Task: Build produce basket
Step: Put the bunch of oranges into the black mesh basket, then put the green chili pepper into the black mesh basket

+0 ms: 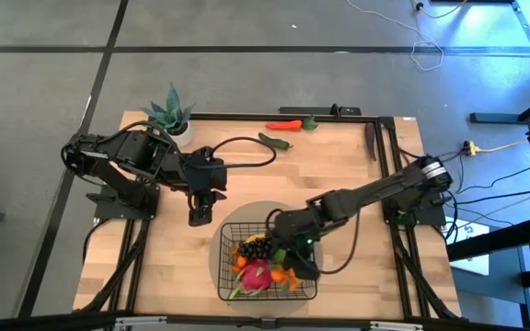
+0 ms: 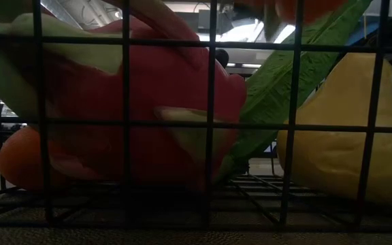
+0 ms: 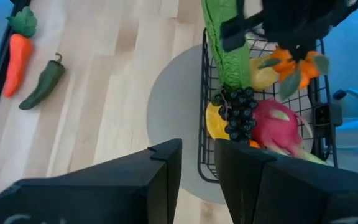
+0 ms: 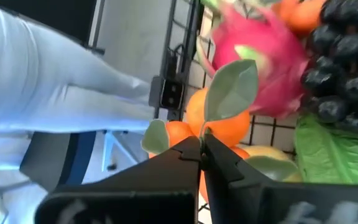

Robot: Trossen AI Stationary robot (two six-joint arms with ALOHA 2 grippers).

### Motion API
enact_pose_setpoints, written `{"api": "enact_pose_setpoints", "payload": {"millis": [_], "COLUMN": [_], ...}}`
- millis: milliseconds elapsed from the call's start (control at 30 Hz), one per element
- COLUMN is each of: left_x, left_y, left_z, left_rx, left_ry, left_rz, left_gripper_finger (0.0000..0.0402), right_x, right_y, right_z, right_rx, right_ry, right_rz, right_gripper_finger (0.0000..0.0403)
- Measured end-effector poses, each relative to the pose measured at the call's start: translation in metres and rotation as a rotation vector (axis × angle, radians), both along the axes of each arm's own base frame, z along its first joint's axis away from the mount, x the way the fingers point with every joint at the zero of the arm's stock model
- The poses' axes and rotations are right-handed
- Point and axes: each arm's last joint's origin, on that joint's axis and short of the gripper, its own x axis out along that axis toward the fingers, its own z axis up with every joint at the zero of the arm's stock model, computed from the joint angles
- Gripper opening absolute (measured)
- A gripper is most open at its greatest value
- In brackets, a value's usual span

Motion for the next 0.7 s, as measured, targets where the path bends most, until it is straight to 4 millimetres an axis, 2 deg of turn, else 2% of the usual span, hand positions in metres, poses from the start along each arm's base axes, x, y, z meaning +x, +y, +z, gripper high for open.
{"api": "enact_pose_setpoints", "payload": {"millis": [233,400,700], "left_x": [0.0,-0.001,-0.001], "left_y": [0.0,0.0,0.0], "left_z": [0.0,-0.001,-0.001], "left_rx": [-0.005,-0.003,-0.003], "left_ry": [0.004,0.01,0.01], "left_rz": [-0.005,-0.005,-0.005], "left_gripper_finger": [0.0084,0.0084,0.0084], "right_x": [0.013,0.015,0.015], "right_y": [0.002,0.003,0.004], "right_z": [-0.03,-0.037,-0.037], "right_rx": [-0.016,-0.015,-0.012], "right_ry": [0.058,0.08,0.077], "right_rz": [0.047,0.047,0.058], "right_gripper_finger": [0.0,0.0005,0.0073]}}
